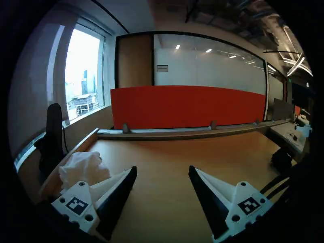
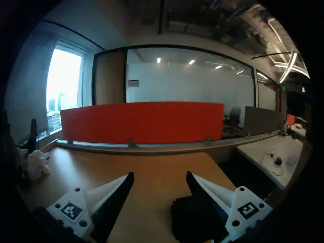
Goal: Fold towel
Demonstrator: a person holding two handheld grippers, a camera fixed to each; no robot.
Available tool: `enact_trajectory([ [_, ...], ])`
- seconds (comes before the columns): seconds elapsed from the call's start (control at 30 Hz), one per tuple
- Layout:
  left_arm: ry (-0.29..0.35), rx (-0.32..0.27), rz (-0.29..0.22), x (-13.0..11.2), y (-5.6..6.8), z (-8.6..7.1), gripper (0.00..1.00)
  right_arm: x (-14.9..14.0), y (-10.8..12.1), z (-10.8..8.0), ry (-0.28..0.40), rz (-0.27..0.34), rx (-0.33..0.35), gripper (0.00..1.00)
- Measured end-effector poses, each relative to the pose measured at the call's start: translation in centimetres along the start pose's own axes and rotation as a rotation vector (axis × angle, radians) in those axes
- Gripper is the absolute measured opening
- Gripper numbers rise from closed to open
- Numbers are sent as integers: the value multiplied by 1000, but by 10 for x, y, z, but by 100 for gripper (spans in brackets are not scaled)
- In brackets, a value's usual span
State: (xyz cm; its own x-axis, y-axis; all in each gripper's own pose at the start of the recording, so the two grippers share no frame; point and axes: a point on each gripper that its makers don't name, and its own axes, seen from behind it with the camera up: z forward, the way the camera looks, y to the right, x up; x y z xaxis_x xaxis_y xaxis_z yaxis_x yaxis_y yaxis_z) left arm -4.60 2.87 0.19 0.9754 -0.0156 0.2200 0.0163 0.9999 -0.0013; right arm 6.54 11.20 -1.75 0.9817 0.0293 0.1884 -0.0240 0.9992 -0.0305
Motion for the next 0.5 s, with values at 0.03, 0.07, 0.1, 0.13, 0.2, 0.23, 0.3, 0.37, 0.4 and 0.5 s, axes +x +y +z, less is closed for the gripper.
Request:
enact_trajectory([
  [0.03, 9, -3, -5, 3, 1, 0, 95, 1, -5, 1, 5, 0, 4, 100],
  [0.07, 17, -6, -10, 5, 1, 0, 95, 3, -11, 1, 10, 1, 8, 100],
  [0.1, 27, -6, -15, 9, 1, 1, 95, 5, -17, 2, 17, 0, 13, 100],
  [0.13, 36, -4, -18, 12, 0, 1, 95, 7, -22, 3, 25, -1, 16, 100],
  [0.2, 54, -1, -24, 19, -1, 1, 95, 11, -32, 4, 39, -3, 22, 100],
  [0.23, 62, 0, -25, 21, -1, 2, 95, 13, -37, 5, 45, -4, 26, 100],
  [0.3, 76, 0, -28, 26, -2, 2, 95, 16, -48, 7, 57, -4, 33, 100],
  [0.37, 83, -3, -32, 29, -1, 3, 95, 19, -59, 9, 65, 0, 39, 100],
  [0.4, 84, -5, -34, 30, 0, 3, 95, 20, -65, 9, 68, 4, 43, 100],
  [0.5, 86, -10, -41, 30, 1, 3, 94, 21, -83, 11, 76, 17, 52, 100],
])
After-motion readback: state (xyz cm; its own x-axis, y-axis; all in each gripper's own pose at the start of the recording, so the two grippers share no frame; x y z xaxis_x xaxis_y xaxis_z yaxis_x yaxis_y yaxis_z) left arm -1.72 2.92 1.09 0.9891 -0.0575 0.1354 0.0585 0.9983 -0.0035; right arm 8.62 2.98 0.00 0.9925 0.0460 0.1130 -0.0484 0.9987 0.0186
